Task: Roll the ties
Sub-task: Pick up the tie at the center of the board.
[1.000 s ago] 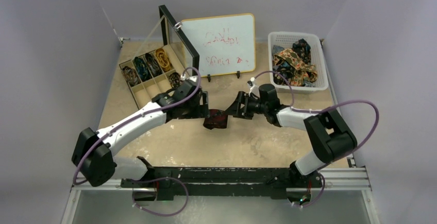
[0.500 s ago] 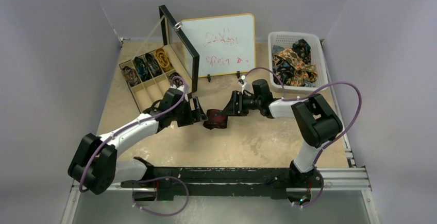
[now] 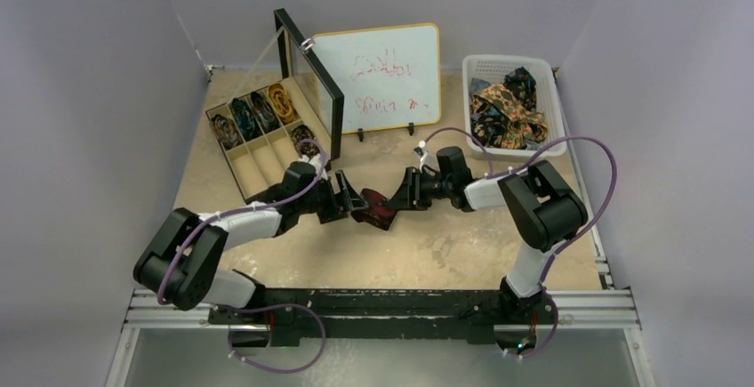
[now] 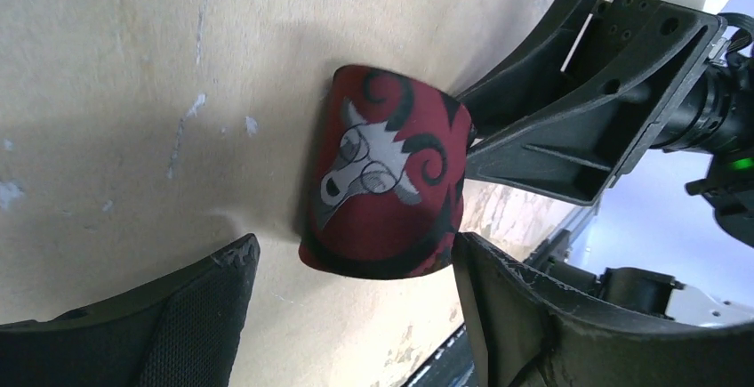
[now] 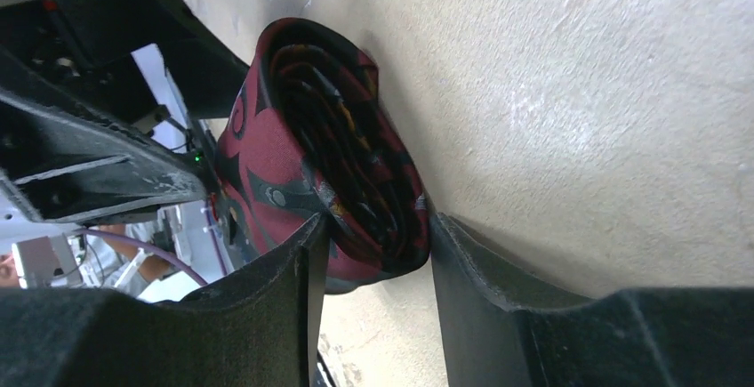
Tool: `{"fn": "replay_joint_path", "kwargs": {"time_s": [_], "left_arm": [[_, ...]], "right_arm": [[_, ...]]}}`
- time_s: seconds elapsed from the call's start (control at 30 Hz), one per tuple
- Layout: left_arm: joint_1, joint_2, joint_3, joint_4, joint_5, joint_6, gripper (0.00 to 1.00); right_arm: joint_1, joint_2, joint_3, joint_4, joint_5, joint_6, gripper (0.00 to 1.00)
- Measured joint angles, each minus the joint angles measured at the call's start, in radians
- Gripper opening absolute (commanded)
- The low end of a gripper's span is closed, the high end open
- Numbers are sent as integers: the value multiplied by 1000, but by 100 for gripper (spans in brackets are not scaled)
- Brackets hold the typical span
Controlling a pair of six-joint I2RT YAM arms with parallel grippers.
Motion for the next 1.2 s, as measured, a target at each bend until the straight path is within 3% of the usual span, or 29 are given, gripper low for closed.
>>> {"fn": "replay_joint_path", "kwargs": {"time_s": [0.27, 0.63, 0.8, 0.9, 1.2], "left_arm": [[0, 56, -74, 164, 62, -119, 77], [0, 138, -39, 249, 89, -60, 77], [0, 179, -37, 320, 109, -39, 72], [0, 223, -44, 400, 138, -53, 67], [-1, 267, -106, 556, 175, -159, 67]], "right_arm": [[0, -12, -55, 66, -12, 36, 48], [0, -11, -60, 76, -14, 42, 46], [0, -10, -60, 77, -13, 46, 46], [2, -8, -63, 88, -11, 58, 45], [21, -2, -101, 159, -11, 106, 44]]}}
